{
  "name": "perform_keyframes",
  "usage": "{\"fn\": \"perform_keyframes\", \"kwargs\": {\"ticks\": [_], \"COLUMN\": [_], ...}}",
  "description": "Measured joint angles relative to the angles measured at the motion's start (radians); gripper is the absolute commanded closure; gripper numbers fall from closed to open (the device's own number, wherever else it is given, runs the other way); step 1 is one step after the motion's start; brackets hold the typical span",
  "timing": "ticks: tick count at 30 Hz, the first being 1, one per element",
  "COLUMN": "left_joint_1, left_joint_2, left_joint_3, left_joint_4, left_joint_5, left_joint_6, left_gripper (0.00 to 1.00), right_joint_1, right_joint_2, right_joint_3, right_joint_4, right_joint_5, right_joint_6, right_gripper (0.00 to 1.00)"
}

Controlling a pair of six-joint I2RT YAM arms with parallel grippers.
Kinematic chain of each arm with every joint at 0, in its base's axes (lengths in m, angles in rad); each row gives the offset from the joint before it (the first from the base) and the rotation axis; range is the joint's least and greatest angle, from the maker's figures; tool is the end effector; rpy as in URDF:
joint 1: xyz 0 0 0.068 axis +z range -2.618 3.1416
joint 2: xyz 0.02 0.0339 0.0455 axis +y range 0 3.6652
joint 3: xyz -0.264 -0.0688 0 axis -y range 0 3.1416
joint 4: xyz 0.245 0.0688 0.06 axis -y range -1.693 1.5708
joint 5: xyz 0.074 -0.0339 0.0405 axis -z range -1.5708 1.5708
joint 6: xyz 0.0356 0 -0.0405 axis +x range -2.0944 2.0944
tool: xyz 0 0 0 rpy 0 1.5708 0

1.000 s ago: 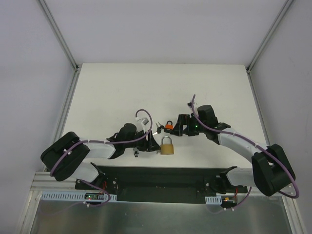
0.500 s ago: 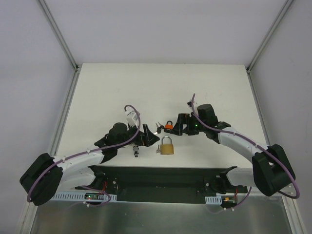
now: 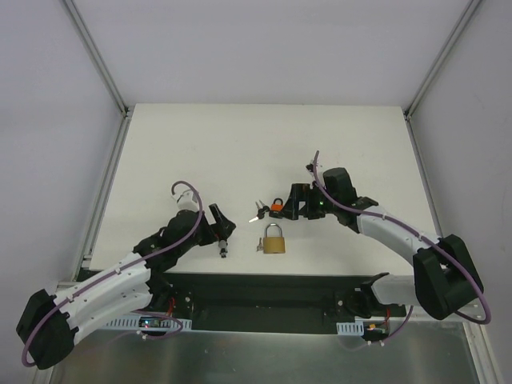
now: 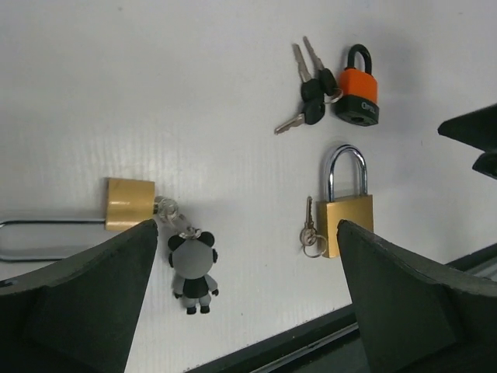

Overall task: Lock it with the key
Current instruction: Adjust the lock at the center of the board.

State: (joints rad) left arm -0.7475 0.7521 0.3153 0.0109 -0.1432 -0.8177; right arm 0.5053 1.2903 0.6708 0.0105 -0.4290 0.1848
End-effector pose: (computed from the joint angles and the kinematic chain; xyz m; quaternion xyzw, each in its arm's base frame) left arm 0.1311 -0.1146 0.1994 -0.0682 0.8365 -0.3383 0.4255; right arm 0.2278 0.1429 0.2129 -0.2354 0.8395 0.3305 0.3615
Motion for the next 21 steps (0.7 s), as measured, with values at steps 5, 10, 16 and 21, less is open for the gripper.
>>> {"fn": "perform_keyframes", "kwargs": {"ticks": [5,10,16,21], "left_joint_1": [0.0,0.0,0.0,0.0], "left_joint_2": [-0.065,-0.03,0.027,0.016], "left_joint_3": [-0.003,-0.004,-0.004,-0.01], "left_joint_4": [-0.142,-0.204,-0.23,-0.214], "left_joint_5": [-0.106,-0.171,-0.219,-0.268], "left_joint_6": [-0.082,-0.115,-0.142,-0.143], "left_gripper": [0.01,0.01,0.01,0.01], "right_joint_1": [0.0,0.0,0.0,0.0], "right_joint_2": [0.014,0.03,0.03,0.031], "right_joint_3": [0.006,0.01,0.01,0.01], "right_joint_4": [0.0,0.0,0.0,0.0], "right_joint_5": [-0.003,-0.005,-0.006,-0.006], "right_joint_6": [-0.006,-0.007,-0.007,-0.007], "right_gripper": [0.03,0.03,0.03,0.03]}}
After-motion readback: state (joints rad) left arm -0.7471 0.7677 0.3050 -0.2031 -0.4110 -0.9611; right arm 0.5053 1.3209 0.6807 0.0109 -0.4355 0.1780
